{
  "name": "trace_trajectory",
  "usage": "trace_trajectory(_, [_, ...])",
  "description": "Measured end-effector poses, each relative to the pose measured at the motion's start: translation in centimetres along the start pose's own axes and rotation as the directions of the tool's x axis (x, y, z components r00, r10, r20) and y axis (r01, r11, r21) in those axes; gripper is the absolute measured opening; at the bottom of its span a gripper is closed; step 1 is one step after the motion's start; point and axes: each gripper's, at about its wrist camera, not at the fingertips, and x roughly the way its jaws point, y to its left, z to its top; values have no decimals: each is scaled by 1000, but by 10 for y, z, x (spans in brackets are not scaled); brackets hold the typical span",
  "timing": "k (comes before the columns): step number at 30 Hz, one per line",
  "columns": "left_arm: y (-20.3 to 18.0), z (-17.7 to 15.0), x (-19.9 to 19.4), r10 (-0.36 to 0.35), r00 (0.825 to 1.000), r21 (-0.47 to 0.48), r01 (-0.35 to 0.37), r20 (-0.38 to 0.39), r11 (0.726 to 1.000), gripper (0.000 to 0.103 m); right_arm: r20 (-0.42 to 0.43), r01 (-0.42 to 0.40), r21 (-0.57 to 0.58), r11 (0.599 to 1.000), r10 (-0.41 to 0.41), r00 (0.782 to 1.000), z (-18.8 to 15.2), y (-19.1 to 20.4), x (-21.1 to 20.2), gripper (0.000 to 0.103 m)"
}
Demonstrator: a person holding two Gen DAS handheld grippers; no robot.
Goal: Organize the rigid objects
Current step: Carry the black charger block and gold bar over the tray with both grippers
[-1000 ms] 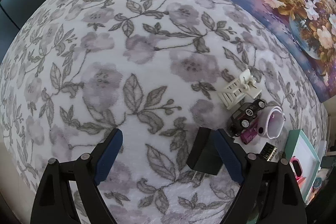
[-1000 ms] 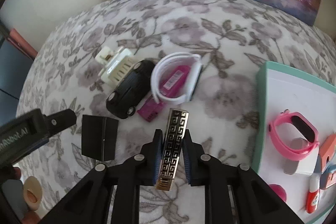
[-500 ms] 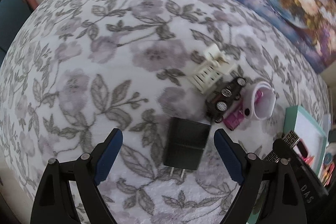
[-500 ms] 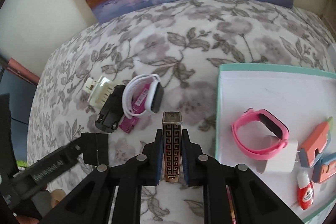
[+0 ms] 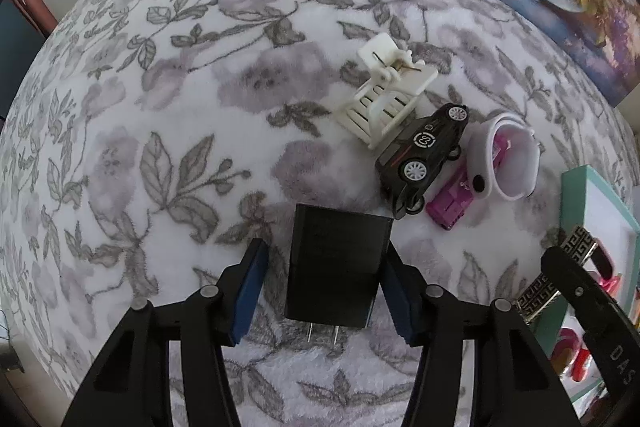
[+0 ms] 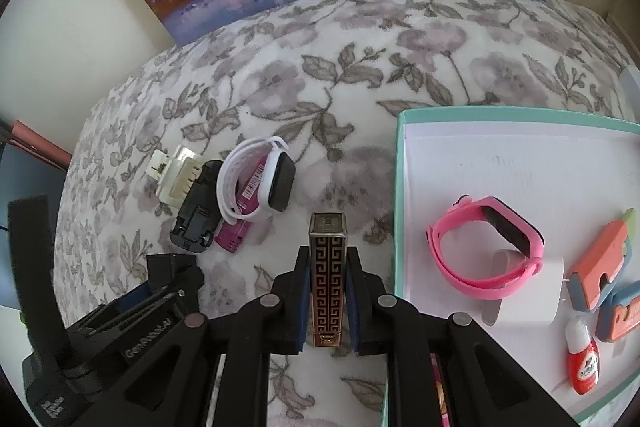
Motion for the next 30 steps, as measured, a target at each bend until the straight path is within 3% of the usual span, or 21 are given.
trace_trajectory(3, [-7,-5,2,23,1000,18,-24,11,1000,57,-1,3,-3,1000,-3,1000,0,1,1,17])
trace_trajectory(6, [-15,-5,3,9,1000,20,-9,20,1000,42,-1,5,-8,1000,-5,1000,0,2,0,17])
trace_trajectory(12, [-17,3,-15,-44,999,0,44,32,999,42,11,-3,-17,1000,4,1000,1,4,-7,17])
trace_trajectory(17, [-7,13,-43,-55,993,-8,56,100,998,42,48,-16,-17,1000,17,999,5,5,-24,17])
trace_trajectory(21, [-4,20,-77,-86,981,-20,91,174,996,42,102,-25,-22,999,27,994,10,6,-48,17])
trace_trajectory(30, [-13,16,-146,-121,934,20,121,335,992,42,205,8,18,1000,-11,979,14,-8,-104,17])
